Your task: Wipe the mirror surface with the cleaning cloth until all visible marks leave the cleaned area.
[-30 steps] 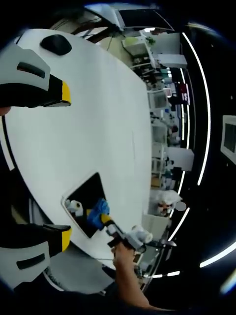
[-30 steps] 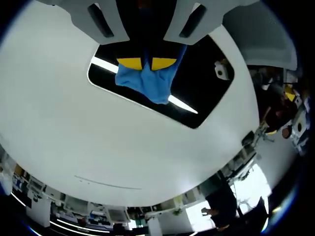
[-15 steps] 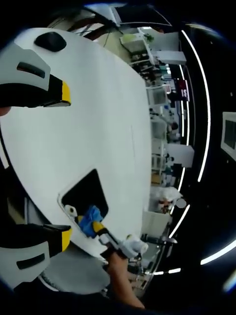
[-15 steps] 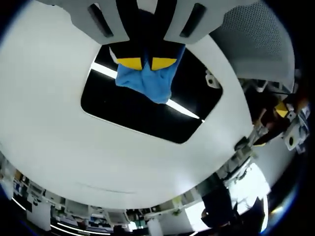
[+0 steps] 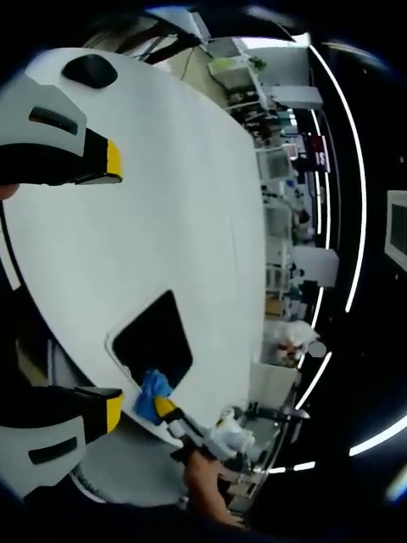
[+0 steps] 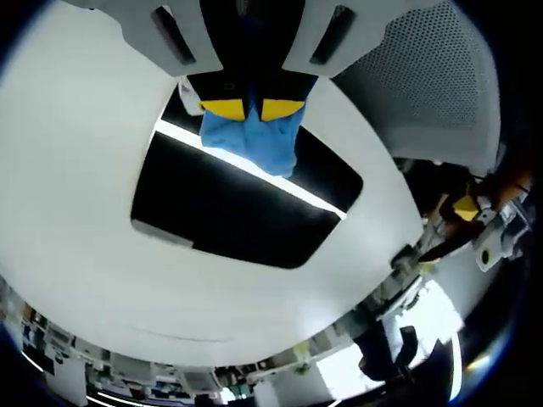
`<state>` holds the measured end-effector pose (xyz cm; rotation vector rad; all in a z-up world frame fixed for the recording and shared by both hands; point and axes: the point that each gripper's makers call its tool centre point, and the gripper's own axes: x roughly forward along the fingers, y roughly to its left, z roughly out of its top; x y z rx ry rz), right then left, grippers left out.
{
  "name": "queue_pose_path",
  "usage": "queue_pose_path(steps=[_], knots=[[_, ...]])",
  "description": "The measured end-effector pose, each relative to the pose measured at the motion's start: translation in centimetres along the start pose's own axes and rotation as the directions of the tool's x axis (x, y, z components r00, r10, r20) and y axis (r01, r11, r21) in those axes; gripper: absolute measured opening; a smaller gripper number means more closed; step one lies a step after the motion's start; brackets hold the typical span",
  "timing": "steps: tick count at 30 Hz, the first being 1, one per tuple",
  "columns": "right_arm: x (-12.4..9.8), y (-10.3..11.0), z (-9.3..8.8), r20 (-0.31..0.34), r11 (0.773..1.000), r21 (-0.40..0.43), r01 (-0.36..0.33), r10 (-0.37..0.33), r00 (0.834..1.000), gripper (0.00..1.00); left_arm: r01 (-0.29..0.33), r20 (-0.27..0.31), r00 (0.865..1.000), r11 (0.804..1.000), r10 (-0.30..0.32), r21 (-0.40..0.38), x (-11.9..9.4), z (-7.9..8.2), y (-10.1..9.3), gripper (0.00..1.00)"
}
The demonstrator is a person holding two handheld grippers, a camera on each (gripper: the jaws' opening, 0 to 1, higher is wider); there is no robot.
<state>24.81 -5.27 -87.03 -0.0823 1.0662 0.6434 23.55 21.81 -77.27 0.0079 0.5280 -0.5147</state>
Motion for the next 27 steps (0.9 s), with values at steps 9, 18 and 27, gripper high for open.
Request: queue_pose_path(steps=[9, 18, 27], knots=[[0.1, 0.0, 0.1, -0.007, 1.000, -0.019, -0.017, 0.017, 1.000, 0.00, 0.002, 0.000, 1.000, 1.000, -0.002, 0.005, 0.2, 0.1, -0.3, 1.00], [0.0, -0.2, 0.2, -0.017, 0.999, -0.010, -0.039, 0.039, 0.999, 0.00, -0.005, -0.004, 1.000, 1.000, 0.005, 0.010, -0.1, 0.1, 0.0, 1.00], [-1.0, -2.5, -0.3, -0.012, 0.999, 0.030, -0.009, 0.009, 1.000, 0.00, -0.005, -0.004, 1.000, 1.000, 0.005, 0.008, 0.1, 0.2, 0.1, 1.00]])
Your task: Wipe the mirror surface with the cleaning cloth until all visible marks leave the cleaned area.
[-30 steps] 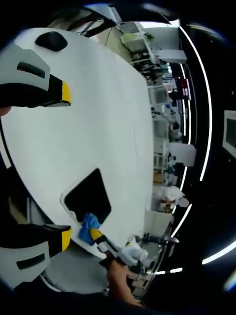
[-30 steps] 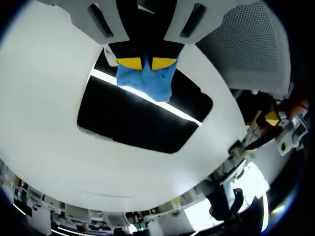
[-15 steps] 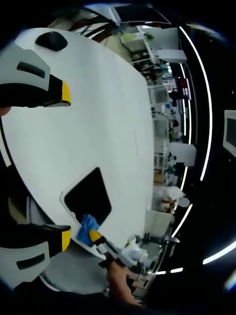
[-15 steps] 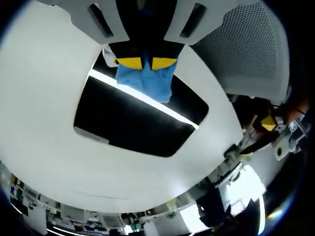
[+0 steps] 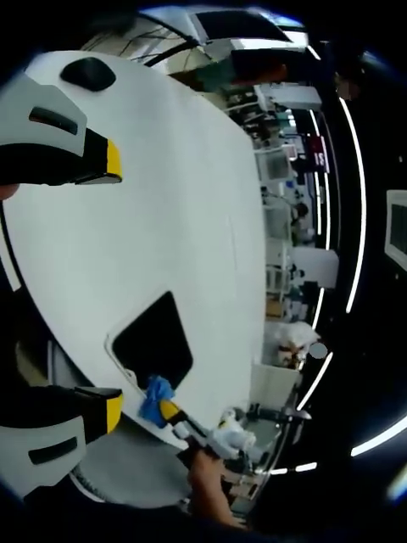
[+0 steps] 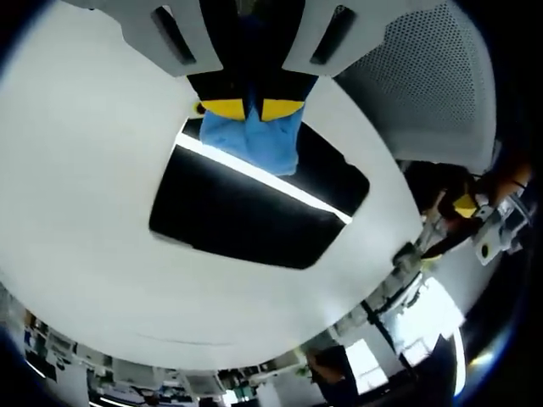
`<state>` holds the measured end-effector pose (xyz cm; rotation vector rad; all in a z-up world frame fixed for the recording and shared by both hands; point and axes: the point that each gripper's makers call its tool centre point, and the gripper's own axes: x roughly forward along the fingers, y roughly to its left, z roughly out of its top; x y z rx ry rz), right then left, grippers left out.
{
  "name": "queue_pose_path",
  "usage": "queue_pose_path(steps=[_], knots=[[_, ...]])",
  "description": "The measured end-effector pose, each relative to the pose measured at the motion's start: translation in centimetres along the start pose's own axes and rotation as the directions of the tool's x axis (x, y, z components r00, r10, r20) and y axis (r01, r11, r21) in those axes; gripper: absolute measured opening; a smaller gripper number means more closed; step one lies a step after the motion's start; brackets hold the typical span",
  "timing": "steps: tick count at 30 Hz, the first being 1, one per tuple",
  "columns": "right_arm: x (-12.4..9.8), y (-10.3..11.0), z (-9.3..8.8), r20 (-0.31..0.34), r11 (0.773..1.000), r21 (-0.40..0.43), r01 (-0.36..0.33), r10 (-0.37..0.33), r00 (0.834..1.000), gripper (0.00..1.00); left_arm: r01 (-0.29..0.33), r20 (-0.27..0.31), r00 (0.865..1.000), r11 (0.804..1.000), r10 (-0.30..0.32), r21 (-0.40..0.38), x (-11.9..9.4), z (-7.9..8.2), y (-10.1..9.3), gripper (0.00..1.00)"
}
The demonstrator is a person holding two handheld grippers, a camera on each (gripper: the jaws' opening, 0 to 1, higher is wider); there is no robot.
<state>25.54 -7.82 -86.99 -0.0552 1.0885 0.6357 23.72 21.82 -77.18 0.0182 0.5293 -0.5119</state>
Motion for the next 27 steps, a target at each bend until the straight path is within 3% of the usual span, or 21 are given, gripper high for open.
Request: queue_pose_path(steps=[15, 27], knots=[[-0.8, -1.6, -0.7, 0.004, 0.997, 0.068, 0.045, -0.046, 0.999, 0.00, 0.019, -0.004, 1.000, 1.000, -0.019, 0.003, 0.8, 0.2, -0.3, 1.00], [0.0, -2.8, 1.2, 0.006, 0.997, 0.036, 0.072, -0.073, 0.997, 0.00, 0.025, -0.003, 1.000, 1.000, -0.025, -0.006, 1.0, 0.0, -0.3, 1.00]])
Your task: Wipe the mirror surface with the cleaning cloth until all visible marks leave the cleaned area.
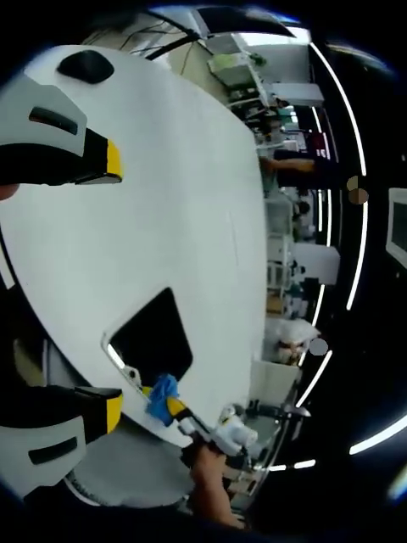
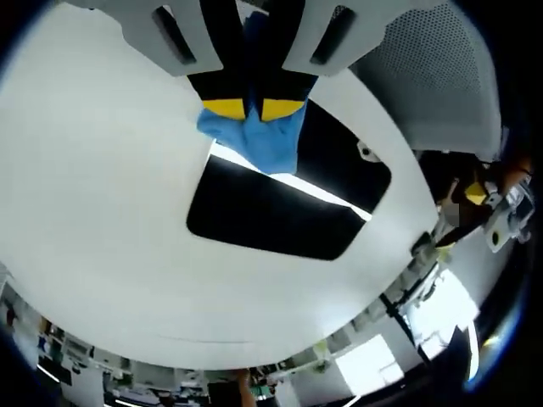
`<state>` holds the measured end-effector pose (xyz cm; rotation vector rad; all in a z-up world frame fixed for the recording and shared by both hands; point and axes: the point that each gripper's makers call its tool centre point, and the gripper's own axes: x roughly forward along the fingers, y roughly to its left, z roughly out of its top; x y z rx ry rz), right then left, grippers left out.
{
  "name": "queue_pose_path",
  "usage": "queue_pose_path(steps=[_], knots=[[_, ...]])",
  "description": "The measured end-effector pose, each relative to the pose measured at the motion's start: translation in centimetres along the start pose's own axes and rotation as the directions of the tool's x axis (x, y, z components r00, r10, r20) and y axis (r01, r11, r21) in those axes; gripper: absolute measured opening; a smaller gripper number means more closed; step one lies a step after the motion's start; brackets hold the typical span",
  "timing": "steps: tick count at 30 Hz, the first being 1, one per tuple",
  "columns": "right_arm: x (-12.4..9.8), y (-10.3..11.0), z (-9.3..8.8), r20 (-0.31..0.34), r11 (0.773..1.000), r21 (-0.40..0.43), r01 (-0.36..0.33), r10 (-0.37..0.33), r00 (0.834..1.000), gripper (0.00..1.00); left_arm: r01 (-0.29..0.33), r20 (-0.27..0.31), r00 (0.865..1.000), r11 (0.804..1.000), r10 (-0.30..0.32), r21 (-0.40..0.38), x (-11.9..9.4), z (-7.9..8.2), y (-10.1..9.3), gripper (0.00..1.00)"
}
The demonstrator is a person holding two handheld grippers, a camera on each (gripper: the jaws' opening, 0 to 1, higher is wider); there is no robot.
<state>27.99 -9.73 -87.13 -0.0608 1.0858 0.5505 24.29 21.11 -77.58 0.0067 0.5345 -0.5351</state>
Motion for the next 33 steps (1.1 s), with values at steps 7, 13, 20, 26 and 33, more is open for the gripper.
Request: queue_pose_path(steps=[7, 13, 20, 26, 33], knots=[[1.0, -1.2, 2.4, 0.009, 1.000, -0.012, 0.016, -0.016, 1.000, 0.00, 0.001, -0.006, 1.000, 1.000, -0.001, -0.004, -0.1, -0.3, 0.3, 1.00], [1.9, -2.2, 4.5, 0.013, 1.000, -0.019, 0.025, -0.025, 1.000, 0.00, -0.002, -0.005, 1.000, 1.000, 0.002, -0.008, -0.1, -0.3, 0.4, 1.00], [2.9, -3.6, 7.0, 0.022, 0.999, -0.033, 0.042, -0.042, 0.999, 0.00, -0.010, -0.009, 1.000, 1.000, 0.010, -0.005, -0.1, -0.4, 0.4, 1.00], [3.3, -4.0, 8.1, 0.025, 0.998, -0.028, 0.052, -0.051, 0.998, 0.00, -0.015, -0.012, 1.000, 1.000, 0.015, -0.007, -0.3, -0.4, 0.4, 1.00], [3.9, -4.8, 9.6, 0.042, 0.998, -0.015, 0.062, -0.061, 0.997, 0.00, -0.015, -0.015, 1.000, 1.000, 0.015, -0.006, -0.3, -0.6, 0.2, 1.00]])
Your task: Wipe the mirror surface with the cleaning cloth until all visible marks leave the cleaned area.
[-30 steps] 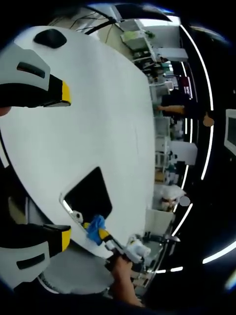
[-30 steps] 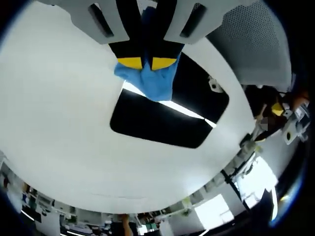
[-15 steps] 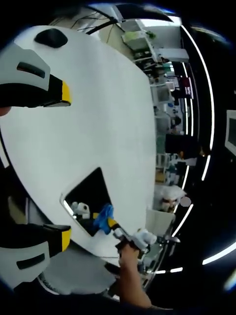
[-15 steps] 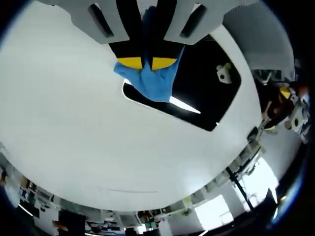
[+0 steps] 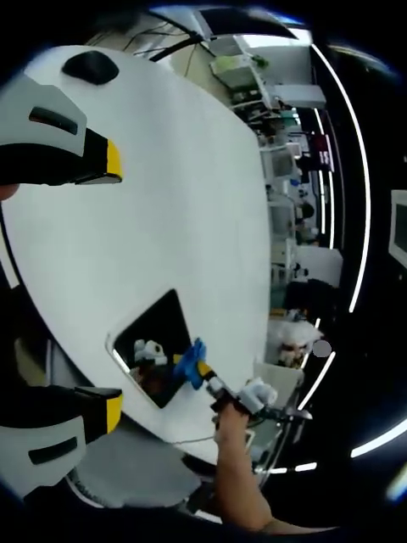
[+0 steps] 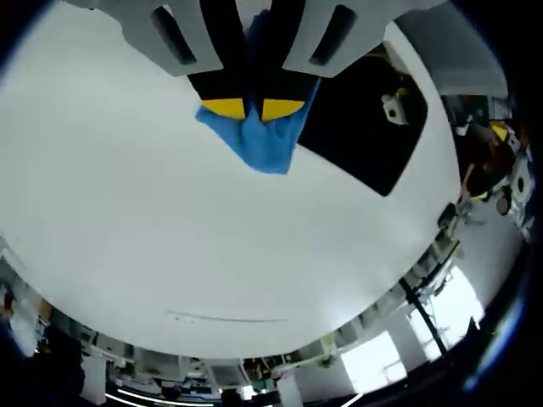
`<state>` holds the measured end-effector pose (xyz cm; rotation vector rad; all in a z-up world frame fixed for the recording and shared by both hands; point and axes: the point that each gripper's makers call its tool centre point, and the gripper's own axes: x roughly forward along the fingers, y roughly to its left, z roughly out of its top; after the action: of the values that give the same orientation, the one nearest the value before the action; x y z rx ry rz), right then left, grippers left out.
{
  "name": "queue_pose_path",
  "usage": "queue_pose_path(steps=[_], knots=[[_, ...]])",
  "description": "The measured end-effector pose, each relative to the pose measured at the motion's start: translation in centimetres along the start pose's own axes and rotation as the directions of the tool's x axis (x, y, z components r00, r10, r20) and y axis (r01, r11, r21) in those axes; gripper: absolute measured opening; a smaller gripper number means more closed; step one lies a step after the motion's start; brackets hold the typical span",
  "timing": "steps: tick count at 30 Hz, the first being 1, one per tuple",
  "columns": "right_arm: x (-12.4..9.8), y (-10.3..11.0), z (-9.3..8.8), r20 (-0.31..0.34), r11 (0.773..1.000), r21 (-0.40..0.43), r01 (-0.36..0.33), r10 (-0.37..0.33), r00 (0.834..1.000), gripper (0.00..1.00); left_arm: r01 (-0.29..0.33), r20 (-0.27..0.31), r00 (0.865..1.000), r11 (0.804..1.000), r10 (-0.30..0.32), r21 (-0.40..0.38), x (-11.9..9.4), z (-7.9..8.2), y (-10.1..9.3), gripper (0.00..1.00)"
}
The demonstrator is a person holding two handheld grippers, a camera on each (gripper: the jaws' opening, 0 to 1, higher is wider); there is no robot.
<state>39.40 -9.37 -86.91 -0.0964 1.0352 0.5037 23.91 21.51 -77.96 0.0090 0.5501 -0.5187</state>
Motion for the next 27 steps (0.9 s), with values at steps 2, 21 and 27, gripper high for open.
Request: queue_pose_path(steps=[2, 21, 27], knots=[[0.2, -0.2, 0.2, 0.009, 1.000, 0.000, 0.009, -0.009, 1.000, 0.00, -0.004, 0.003, 1.000, 1.000, 0.004, -0.002, -0.1, 0.0, 0.0, 1.00], [-5.8, -3.1, -0.5, 0.110, 0.996, 0.093, -0.007, -0.003, 0.994, 0.00, -0.018, 0.007, 1.000, 1.000, 0.018, -0.009, -0.3, 0.1, 0.7, 1.00], [-6.7, -7.9, -4.2, 0.065, 0.984, 0.168, 0.055, -0.067, 0.996, 0.01, -0.006, -0.005, 1.000, 1.000, 0.006, -0.008, 0.1, -0.4, 0.3, 1.00]])
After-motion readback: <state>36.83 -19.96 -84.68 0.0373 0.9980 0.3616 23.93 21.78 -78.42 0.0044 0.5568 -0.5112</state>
